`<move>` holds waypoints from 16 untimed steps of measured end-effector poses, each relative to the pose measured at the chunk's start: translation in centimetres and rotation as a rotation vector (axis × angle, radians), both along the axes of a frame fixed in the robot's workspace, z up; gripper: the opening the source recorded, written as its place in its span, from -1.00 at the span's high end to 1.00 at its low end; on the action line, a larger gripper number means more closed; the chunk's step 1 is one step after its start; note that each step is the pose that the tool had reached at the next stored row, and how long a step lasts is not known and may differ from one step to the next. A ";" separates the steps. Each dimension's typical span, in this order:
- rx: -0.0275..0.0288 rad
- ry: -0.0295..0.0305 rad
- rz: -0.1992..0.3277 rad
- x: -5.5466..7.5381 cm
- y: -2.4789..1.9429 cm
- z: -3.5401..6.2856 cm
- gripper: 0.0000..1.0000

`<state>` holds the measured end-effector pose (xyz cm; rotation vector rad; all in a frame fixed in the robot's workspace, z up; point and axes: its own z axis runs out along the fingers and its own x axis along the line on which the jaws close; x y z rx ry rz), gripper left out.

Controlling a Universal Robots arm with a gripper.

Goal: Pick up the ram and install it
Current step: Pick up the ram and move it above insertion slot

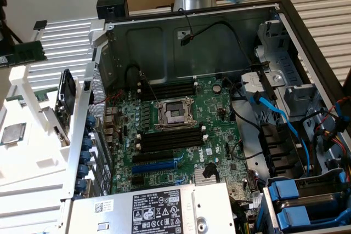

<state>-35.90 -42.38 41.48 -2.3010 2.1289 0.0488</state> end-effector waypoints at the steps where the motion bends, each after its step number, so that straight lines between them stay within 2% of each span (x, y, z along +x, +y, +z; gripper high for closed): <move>1: 0.0005 0.0010 0.000 0.4 0.00 0.02 0.76; 3: 0.0014 0.0047 0.000 1.5 -0.01 0.09 0.76; 8: 0.0024 0.0124 0.000 3.4 -0.01 0.16 0.76; 10: 0.0030 0.0175 0.000 4.5 -0.01 0.19 0.76; 13: 0.0043 0.0289 0.000 7.1 -0.01 0.25 0.76; 16: 0.0050 0.0342 0.000 8.3 -0.02 0.28 0.76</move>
